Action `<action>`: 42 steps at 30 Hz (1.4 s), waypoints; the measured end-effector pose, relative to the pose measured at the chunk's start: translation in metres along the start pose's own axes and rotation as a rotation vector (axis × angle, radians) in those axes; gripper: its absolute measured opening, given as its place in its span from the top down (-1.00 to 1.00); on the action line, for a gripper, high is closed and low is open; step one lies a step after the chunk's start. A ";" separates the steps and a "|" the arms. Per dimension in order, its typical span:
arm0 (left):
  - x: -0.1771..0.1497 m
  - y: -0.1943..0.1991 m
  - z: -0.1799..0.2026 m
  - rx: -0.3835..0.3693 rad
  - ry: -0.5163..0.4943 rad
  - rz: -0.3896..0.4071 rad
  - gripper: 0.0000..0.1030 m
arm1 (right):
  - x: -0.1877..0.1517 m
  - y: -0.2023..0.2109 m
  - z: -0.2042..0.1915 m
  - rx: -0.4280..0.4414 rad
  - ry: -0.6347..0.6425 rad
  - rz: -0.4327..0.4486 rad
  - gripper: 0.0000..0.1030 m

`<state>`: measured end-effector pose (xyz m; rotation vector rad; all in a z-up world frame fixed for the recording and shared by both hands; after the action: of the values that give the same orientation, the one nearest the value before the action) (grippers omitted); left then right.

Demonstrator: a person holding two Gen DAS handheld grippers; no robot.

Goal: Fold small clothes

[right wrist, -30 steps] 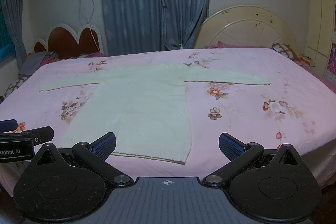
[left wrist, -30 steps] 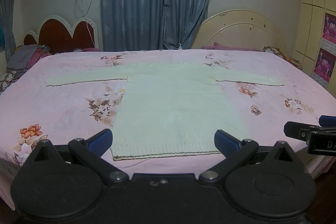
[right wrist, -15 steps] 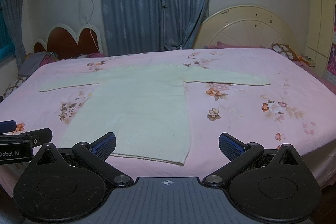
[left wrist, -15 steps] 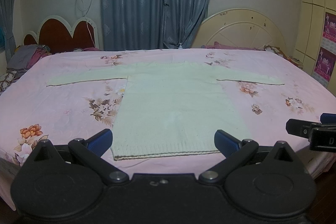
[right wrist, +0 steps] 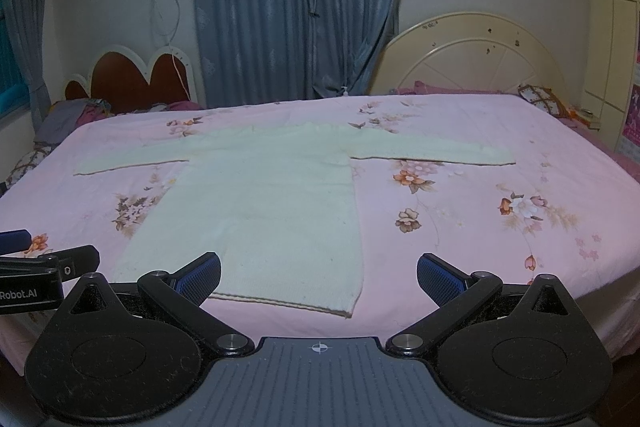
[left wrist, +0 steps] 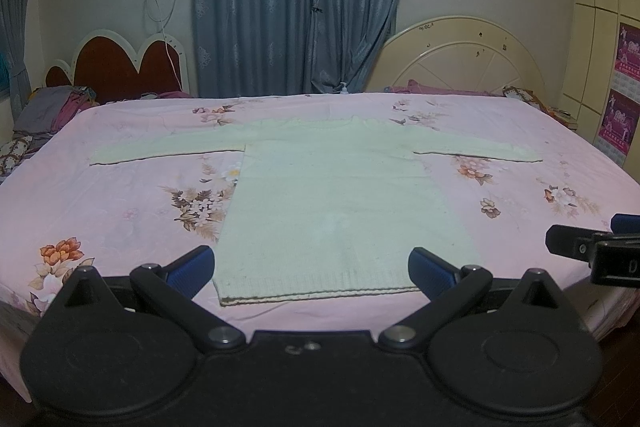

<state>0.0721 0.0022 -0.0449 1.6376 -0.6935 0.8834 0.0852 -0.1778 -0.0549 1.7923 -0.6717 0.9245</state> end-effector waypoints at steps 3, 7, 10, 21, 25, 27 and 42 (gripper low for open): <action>0.000 0.000 -0.001 0.000 -0.001 0.000 -0.99 | 0.000 0.000 0.000 0.000 0.000 0.001 -1.00; 0.000 0.000 0.000 0.001 0.000 0.001 -0.99 | 0.000 0.000 0.000 0.000 0.000 0.001 -1.00; 0.000 0.000 -0.002 0.001 0.002 0.001 -0.99 | 0.000 0.000 0.000 0.000 0.000 0.001 -1.00; -0.001 -0.004 -0.008 -0.019 0.023 -0.002 -0.99 | 0.001 -0.003 -0.002 -0.004 -0.001 -0.003 -1.00; 0.000 -0.008 -0.011 -0.021 0.031 0.013 -1.00 | 0.002 -0.013 0.001 -0.008 -0.006 -0.011 -1.00; 0.000 -0.016 -0.012 -0.025 0.021 0.009 -1.00 | 0.005 -0.019 0.005 -0.016 -0.011 -0.011 -1.00; 0.058 -0.112 -0.013 -0.106 0.023 0.004 -1.00 | 0.060 -0.097 0.044 -0.121 -0.074 0.027 -1.00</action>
<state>0.1921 0.0410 -0.0545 1.5298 -0.7161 0.8535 0.2068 -0.1841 -0.0653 1.7200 -0.7840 0.8216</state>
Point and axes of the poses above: each gripper's, at about its wrist camera, not at the fingertips, and y roughly against the way its jaws point, z to its right, x to its top, the point moved 9 cm from there along -y, roughly the way its jaws point, and after that the axes turned 12 degrees about x, right-handed, at the moved point
